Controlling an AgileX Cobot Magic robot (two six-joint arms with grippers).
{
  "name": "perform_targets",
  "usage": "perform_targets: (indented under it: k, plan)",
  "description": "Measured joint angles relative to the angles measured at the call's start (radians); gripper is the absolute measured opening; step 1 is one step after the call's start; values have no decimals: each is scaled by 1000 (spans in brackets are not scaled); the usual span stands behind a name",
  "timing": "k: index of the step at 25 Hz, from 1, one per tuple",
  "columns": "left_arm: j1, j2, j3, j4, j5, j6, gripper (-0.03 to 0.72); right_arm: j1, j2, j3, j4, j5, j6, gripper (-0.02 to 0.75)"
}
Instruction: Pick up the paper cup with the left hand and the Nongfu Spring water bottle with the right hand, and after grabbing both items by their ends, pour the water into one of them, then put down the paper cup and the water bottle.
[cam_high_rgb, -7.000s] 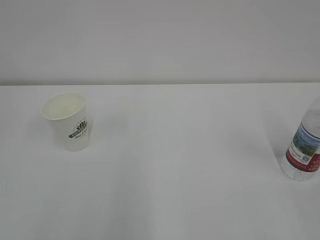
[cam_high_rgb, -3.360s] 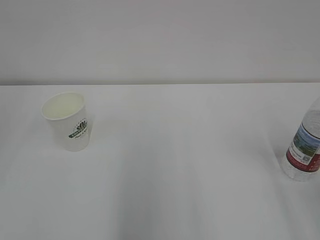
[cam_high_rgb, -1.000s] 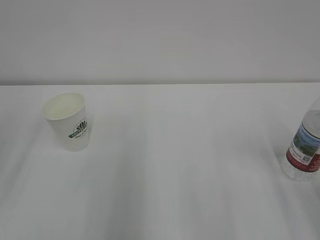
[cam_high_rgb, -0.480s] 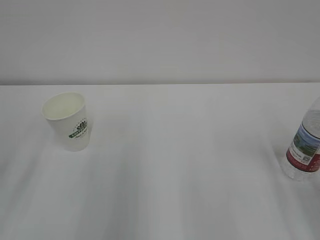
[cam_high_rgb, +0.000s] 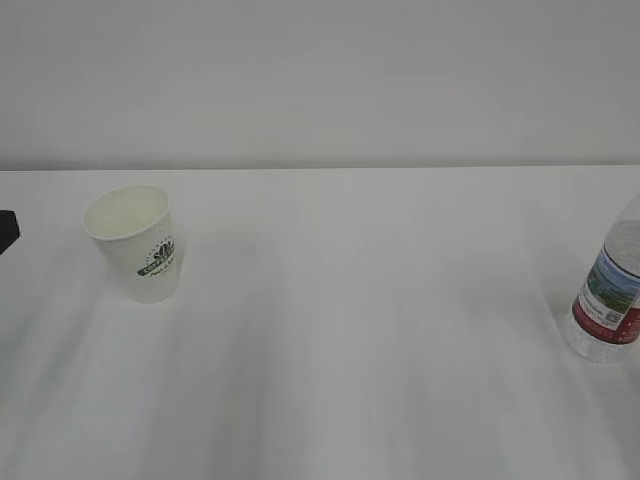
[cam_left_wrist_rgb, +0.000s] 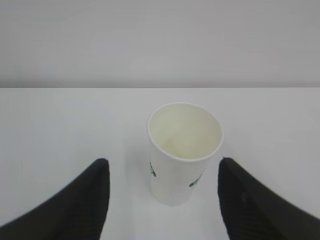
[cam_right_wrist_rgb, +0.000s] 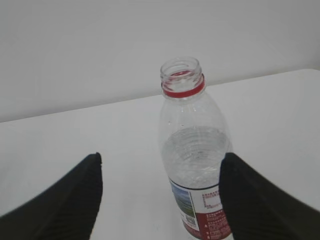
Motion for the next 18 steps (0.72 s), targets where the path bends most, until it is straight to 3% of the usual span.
perform_targets:
  k: [8,18]
  plan:
    - [-3,107,0,-2,-87,-15,495,0,37,54,0,-68,14,549]
    - [-42,241,0,47,-246,-30,493,0,262,111,-14,-328,14,549]
